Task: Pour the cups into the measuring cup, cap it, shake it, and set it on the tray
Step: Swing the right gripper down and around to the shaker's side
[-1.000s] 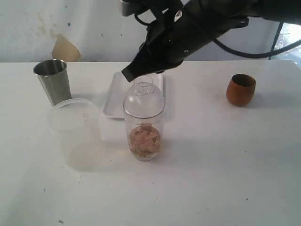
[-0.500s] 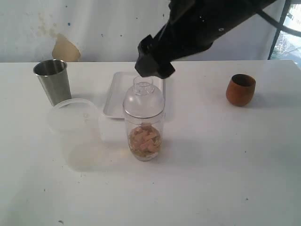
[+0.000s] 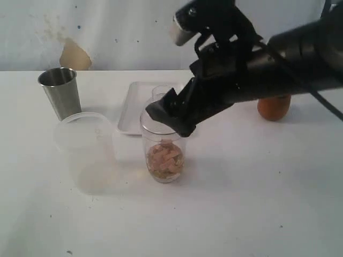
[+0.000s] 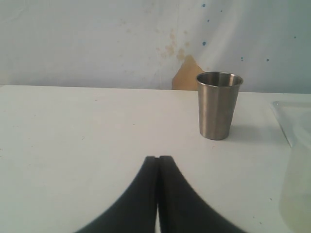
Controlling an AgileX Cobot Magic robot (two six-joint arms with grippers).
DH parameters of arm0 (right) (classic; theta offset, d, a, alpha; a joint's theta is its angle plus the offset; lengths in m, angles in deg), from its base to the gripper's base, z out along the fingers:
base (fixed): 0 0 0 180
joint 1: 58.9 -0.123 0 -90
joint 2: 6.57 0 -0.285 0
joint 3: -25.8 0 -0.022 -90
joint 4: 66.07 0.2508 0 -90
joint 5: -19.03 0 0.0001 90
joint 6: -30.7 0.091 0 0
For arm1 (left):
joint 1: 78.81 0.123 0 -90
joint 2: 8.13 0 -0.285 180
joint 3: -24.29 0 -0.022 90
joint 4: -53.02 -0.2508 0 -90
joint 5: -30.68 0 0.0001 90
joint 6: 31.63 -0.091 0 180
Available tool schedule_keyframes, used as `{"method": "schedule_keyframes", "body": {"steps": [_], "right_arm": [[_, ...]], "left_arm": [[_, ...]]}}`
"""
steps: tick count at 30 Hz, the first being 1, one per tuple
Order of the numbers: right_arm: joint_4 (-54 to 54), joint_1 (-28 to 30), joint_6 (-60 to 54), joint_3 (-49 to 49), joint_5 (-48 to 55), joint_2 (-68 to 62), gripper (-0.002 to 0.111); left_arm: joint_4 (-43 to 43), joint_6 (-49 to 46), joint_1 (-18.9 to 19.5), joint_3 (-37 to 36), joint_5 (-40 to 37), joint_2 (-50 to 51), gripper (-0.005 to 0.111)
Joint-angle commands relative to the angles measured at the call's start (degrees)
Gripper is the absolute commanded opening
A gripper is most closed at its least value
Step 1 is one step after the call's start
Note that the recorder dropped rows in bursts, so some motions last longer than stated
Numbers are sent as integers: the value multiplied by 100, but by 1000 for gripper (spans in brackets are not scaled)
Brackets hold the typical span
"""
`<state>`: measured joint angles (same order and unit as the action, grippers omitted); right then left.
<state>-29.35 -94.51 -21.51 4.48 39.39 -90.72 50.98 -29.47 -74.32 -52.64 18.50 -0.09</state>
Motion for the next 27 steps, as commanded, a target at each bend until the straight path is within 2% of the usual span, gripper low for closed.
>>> {"method": "schedule_keyframes", "body": {"steps": [1,6,9,11,16,18,23,27], "right_arm": [[266,29,-461,-862,-1135,300,100],[692,-10,-453,-1861,-2592,324,100],[235,-186,-62,-2239,-3279,118,100],[-718,-314,866,-2353,-3506,-34,100],[-4866,-351,5045,-2540,-4873,-443,100],[-5817,-238,6019,-2550,-5444,-614,100],[-5802,-11,6150,-2659,-5736,-989,100],[-5790,179,6150,-2973,-6416,-1130,100]], "left_arm": [[71,12,-4,-29,57,-26,0],[71,12,-4,-29,57,-26,0],[71,12,-4,-29,57,-26,0],[71,12,-4,-29,57,-26,0],[71,12,-4,-29,57,-26,0],[71,12,-4,-29,57,-26,0],[71,12,-4,-29,57,-26,0],[71,12,-4,-29,57,-26,0]]}}
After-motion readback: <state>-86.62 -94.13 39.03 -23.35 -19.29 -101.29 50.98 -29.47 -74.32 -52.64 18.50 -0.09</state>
